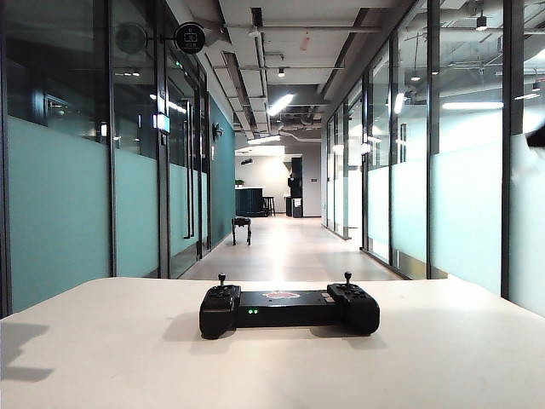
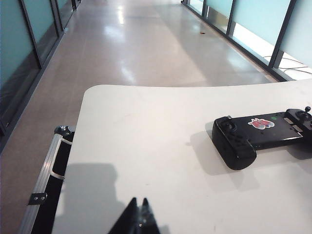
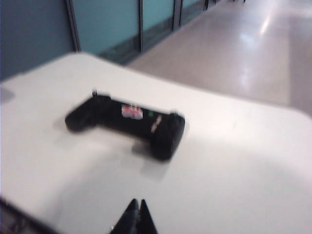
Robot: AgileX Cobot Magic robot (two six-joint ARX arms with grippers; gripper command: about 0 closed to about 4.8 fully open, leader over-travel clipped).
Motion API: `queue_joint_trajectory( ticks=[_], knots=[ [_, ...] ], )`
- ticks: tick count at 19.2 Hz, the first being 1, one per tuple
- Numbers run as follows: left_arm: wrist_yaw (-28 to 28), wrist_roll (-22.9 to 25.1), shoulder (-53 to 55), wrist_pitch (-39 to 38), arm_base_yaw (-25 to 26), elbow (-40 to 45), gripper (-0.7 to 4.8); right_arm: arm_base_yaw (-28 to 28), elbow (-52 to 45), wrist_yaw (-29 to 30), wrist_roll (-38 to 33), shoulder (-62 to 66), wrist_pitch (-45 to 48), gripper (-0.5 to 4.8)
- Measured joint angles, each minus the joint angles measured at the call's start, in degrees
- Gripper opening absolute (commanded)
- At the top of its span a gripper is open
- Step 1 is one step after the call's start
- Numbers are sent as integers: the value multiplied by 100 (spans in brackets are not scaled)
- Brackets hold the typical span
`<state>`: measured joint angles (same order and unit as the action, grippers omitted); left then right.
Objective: Push the left joystick on the remote control sitting on the white table forward to make the robot dog walk in a straight line until it approaches the door.
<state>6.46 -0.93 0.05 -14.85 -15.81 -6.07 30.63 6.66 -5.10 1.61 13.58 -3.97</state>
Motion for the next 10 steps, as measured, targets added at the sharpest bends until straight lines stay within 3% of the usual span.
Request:
queue_joint_trajectory(
  ticks=[10],
  knots=[
    [2, 0, 0, -2, 0, 0, -5, -94, -614, -184, 0, -1167, -468, -1]
  ],
)
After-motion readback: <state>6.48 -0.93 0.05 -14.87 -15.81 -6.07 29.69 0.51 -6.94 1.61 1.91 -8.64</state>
